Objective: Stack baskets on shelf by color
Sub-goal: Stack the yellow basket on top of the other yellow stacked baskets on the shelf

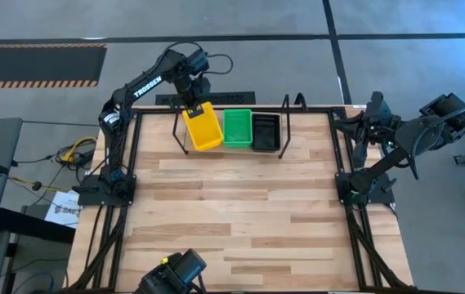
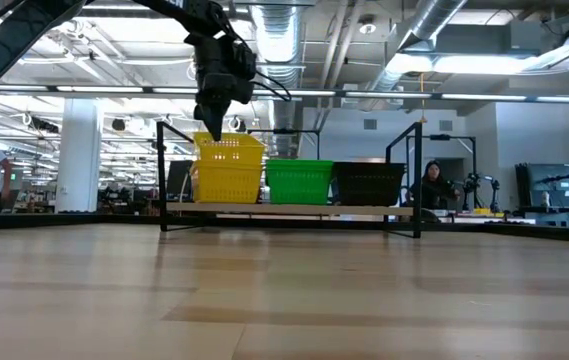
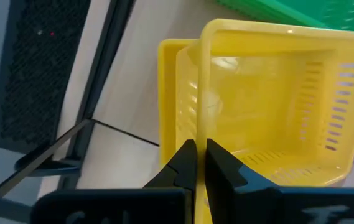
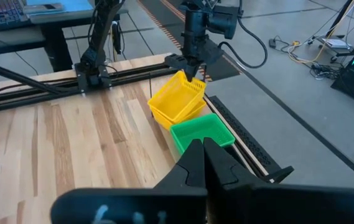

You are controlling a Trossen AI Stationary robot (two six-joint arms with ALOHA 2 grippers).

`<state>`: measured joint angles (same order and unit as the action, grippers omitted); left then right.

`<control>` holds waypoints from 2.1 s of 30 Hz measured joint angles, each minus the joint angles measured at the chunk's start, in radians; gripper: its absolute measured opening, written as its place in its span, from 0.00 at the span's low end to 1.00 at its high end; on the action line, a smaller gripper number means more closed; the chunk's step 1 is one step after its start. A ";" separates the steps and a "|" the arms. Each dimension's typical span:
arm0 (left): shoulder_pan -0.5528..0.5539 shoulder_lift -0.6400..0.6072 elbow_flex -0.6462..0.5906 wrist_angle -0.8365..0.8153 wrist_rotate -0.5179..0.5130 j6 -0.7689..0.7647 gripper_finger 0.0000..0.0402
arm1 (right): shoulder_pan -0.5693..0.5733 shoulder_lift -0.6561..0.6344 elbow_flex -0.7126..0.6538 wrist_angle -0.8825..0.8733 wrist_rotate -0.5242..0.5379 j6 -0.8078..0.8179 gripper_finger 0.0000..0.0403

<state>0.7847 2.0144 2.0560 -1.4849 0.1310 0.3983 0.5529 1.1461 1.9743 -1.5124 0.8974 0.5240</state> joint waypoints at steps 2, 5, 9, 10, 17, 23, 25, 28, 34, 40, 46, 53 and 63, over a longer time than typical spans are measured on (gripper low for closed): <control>0.000 0.000 0.000 0.000 0.021 -0.011 0.00 | 0.000 0.000 0.000 0.000 0.000 0.000 0.00; -0.003 0.000 0.000 -0.001 0.021 -0.050 0.00 | 0.000 0.000 0.000 0.000 0.002 0.000 0.00; -0.006 0.000 0.000 -0.017 -0.011 -0.089 0.00 | 0.000 0.000 0.000 0.000 0.002 0.000 0.00; -0.006 0.000 0.000 -0.023 -0.011 -0.090 0.00 | 0.000 0.000 0.000 0.000 0.002 0.000 0.00; -0.015 0.000 0.000 -0.028 -0.009 -0.097 0.00 | 0.000 0.000 0.000 -0.002 0.002 0.000 0.00; -0.029 0.000 0.000 -0.032 -0.008 -0.097 0.00 | 0.000 0.000 0.000 -0.006 0.002 0.000 0.00; -0.035 -0.002 -0.027 -0.019 -0.010 -0.104 0.00 | 0.000 0.000 0.000 -0.006 0.002 0.000 0.00; -0.038 -0.001 -0.093 -0.014 -0.011 -0.103 0.00 | 0.000 0.000 0.000 -0.006 0.000 0.000 0.00; -0.043 0.000 -0.192 0.032 -0.104 -0.092 0.00 | 0.000 0.000 0.000 -0.006 -0.004 -0.001 0.00; -0.044 0.000 -0.193 0.084 -0.139 -0.090 0.00 | 0.000 0.000 0.000 -0.006 -0.005 -0.001 0.00; -0.067 0.000 -0.193 0.137 -0.153 -0.071 0.08 | 0.000 0.000 0.000 -0.006 -0.005 -0.001 0.00; -0.094 0.000 -0.193 0.206 -0.202 -0.070 0.26 | 0.000 0.000 0.000 -0.007 -0.005 -0.001 0.00; -0.104 0.000 0.021 0.097 -0.236 -0.165 0.32 | 0.000 0.000 0.000 -0.016 -0.005 -0.001 0.00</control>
<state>0.6808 2.0144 2.0769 -1.3876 -0.1050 0.2330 0.5529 1.1461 1.9739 -1.5282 0.8919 0.5232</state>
